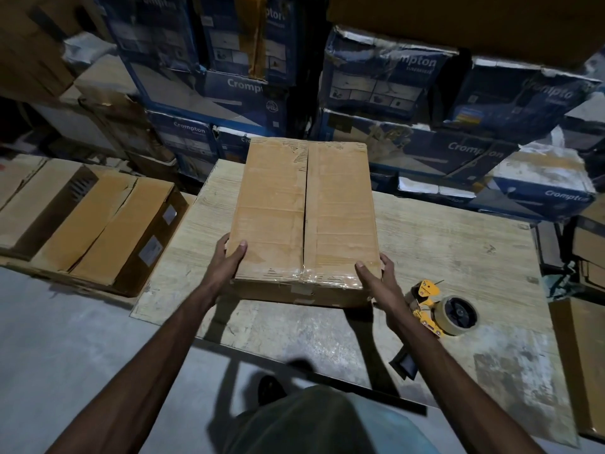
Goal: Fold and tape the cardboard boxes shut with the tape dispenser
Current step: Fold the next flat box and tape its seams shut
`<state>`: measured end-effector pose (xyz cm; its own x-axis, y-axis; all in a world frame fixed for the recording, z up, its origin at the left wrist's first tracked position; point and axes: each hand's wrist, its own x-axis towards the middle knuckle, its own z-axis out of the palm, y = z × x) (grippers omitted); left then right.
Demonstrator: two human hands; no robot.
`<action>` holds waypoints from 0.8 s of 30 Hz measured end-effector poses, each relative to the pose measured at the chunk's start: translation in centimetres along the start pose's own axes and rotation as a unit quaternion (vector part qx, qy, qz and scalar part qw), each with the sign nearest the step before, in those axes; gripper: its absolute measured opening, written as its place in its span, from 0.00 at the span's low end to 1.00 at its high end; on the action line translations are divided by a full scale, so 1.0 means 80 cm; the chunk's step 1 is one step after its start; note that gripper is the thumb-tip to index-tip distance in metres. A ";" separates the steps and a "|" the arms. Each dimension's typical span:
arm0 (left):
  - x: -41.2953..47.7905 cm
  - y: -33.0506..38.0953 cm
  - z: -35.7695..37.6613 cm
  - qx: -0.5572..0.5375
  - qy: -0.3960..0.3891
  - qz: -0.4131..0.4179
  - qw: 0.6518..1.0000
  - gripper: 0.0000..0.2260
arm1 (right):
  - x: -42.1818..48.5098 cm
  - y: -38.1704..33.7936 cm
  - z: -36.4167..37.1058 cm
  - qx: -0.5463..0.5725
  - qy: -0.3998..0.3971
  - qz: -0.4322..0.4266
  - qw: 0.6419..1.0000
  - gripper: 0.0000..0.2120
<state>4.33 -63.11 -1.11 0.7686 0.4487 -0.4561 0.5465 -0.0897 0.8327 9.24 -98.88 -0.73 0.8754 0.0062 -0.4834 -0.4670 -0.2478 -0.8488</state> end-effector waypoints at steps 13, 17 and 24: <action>-0.140 -0.039 0.113 -0.237 0.068 -0.121 0.962 0.23 | 0.050 -0.019 -0.084 0.003 -0.039 0.018 0.999 0.27; -0.156 -0.054 0.137 -0.224 -0.039 -0.228 0.947 0.24 | 0.086 -0.026 -0.066 -0.005 0.090 -0.058 0.994 0.28; -0.171 -0.031 0.170 -0.156 -0.119 -0.249 0.948 0.31 | 0.093 -0.040 -0.013 -0.143 0.190 -0.118 0.964 0.31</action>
<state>-2.99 -81.13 -1.23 0.5148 0.1497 -0.8441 0.7644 0.3656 0.5310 17.36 -99.07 -1.40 0.9613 -0.2457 -0.1246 -0.2426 -0.5409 -0.8054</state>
